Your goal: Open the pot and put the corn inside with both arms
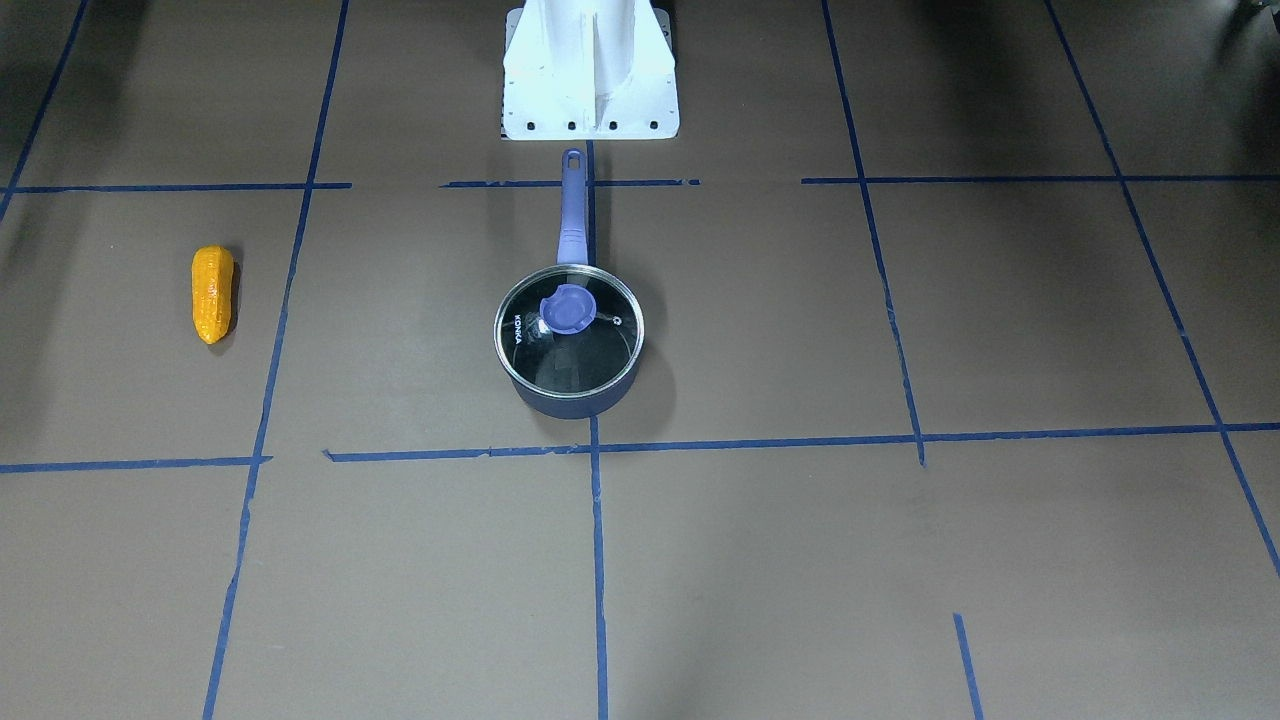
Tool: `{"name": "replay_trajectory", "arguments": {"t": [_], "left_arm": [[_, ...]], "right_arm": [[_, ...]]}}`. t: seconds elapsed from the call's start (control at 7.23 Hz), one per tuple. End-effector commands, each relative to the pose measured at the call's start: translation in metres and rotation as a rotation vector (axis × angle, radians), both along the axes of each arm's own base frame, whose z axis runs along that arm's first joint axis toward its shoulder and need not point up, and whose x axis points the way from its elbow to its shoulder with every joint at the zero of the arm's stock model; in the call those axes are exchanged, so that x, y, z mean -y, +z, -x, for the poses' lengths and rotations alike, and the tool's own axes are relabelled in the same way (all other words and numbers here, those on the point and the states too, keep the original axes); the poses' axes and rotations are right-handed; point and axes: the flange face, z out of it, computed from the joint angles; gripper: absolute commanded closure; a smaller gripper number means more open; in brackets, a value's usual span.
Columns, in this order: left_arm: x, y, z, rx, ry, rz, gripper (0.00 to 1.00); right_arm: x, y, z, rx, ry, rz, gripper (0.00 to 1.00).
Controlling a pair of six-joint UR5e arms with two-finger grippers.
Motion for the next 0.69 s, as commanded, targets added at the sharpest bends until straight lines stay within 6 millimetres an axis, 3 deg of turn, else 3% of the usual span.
{"name": "replay_trajectory", "arguments": {"t": [0.0, 0.55], "left_arm": [[-0.0007, 0.0008, 0.0003, 0.001, 0.0, 0.002, 0.0], [-0.0004, -0.0001, 0.0002, -0.001, 0.004, -0.006, 0.0]], "right_arm": [[0.0016, -0.0034, -0.0003, -0.001, 0.002, -0.007, 0.0], [0.0023, -0.0034, -0.0003, -0.001, 0.003, -0.006, 0.0]]}}
